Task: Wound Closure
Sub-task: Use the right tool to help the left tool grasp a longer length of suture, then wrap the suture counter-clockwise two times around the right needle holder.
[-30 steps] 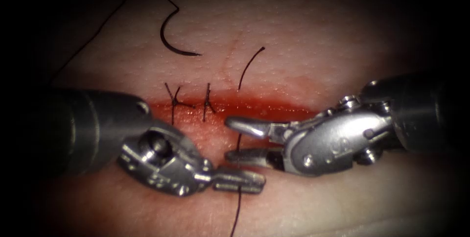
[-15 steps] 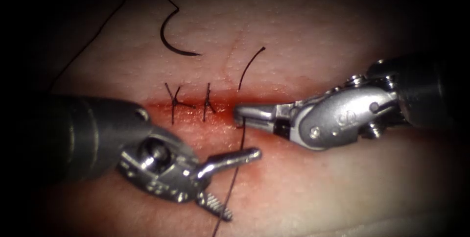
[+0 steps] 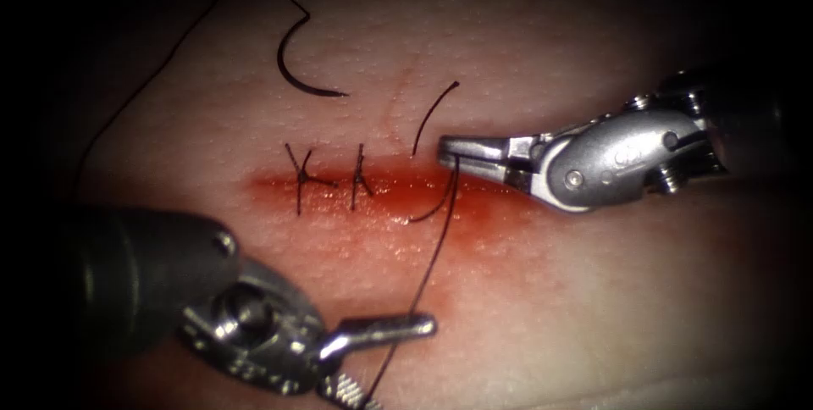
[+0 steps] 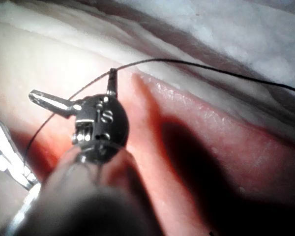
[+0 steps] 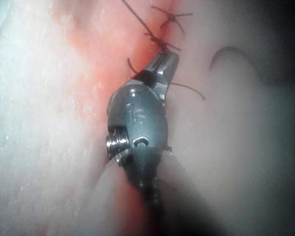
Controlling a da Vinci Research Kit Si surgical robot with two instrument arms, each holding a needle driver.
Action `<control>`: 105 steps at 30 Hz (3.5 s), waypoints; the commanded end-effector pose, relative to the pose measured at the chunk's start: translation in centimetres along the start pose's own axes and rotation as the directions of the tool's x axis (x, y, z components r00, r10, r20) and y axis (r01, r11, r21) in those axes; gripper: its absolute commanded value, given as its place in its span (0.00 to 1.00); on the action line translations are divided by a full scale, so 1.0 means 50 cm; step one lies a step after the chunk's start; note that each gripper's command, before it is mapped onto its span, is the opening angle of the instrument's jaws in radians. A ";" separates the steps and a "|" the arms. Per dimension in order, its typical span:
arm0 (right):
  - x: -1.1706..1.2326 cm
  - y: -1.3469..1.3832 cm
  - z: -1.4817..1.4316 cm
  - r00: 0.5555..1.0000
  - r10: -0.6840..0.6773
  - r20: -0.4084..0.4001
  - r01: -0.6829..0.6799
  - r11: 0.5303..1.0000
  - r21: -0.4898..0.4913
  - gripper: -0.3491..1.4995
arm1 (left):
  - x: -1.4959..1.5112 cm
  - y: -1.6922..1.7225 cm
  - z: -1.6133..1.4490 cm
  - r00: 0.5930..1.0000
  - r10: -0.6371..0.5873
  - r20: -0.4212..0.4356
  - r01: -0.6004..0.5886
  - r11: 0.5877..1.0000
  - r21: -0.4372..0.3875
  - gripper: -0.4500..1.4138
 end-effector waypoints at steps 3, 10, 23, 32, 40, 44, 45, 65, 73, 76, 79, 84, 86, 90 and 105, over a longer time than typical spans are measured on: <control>-0.0010 0.0001 0.0017 1.000 -0.002 -0.002 0.002 1.000 0.000 0.00 | -0.0006 0.0011 0.0002 1.000 0.008 -0.003 -0.008 1.000 0.002 0.71; -0.0011 0.0002 0.0019 1.000 0.010 -0.003 -0.010 1.000 -0.003 0.00 | 0.0002 0.0030 -0.0013 1.000 0.021 -0.008 -0.021 1.000 -0.021 0.66; -0.0007 -0.0014 0.0012 0.999 0.046 -0.008 -0.046 0.999 -0.001 0.00 | -0.0005 0.0001 -0.0058 0.994 0.102 -0.025 -0.102 0.995 0.023 0.00; 0.0028 -0.0044 -0.0005 0.989 0.147 -0.030 -0.147 0.989 -0.011 0.00 | -0.0018 -0.0030 -0.0136 0.994 0.099 0.039 -0.102 0.990 0.098 0.00; 0.0068 -0.0068 -0.0030 0.960 0.277 -0.033 -0.279 0.954 -0.111 0.93 | -0.0053 -0.0054 -0.0212 0.993 0.050 0.103 -0.072 0.972 0.225 0.00; 0.0071 -0.0061 -0.0056 0.961 0.274 -0.028 -0.276 0.956 -0.102 0.91 | -0.0055 -0.0046 -0.0230 0.991 0.048 0.123 -0.075 0.972 0.222 0.00; 0.0070 -0.0052 -0.0065 0.964 0.266 -0.027 -0.267 0.959 -0.097 0.90 | -0.0054 -0.0045 -0.0231 0.991 0.047 0.126 -0.075 0.972 0.221 0.00; 0.0052 0.0118 0.0058 0.950 0.282 -0.135 -0.300 0.942 -0.149 0.00 | -0.0053 -0.0053 -0.0223 0.975 0.133 0.177 -0.167 0.967 0.193 0.00; -0.0013 0.0053 0.0181 0.936 0.304 -0.180 -0.321 0.944 -0.077 0.00 | -0.0051 -0.0078 -0.0224 0.977 0.144 0.156 -0.174 0.965 0.196 0.00; -0.0028 0.0008 0.0211 0.928 0.311 -0.205 -0.329 0.942 -0.061 0.00 | -0.0066 -0.0101 -0.0228 0.980 0.132 0.151 -0.161 0.966 0.200 0.00; -0.0027 -0.0006 0.0216 0.926 0.311 -0.213 -0.329 0.943 -0.054 0.00 | -0.0092 -0.0112 -0.0229 0.980 0.127 0.156 -0.157 0.967 0.201 0.00; -0.0023 -0.0005 0.0201 0.911 0.318 -0.263 -0.345 0.936 -0.064 0.00 | -0.0172 -0.0097 -0.0213 0.982 0.076 0.171 -0.104 0.981 0.166 0.00; -0.0023 -0.0004 0.0196 0.903 0.328 -0.276 -0.356 0.933 -0.057 0.00 | -0.0203 -0.0086 -0.0207 0.984 0.049 0.171 -0.076 0.985 0.154 0.00; -0.0030 -0.0007 0.0185 0.864 0.393 -0.316 -0.411 0.911 0.009 0.00 | -0.0280 -0.0067 -0.0202 0.985 0.009 0.174 -0.034 0.990 0.136 0.00; -0.0057 -0.0037 0.0180 0.712 0.582 -0.393 -0.593 0.798 0.107 0.00 | -0.0377 -0.0011 -0.0132 0.980 -0.050 0.190 0.033 0.996 0.089 0.00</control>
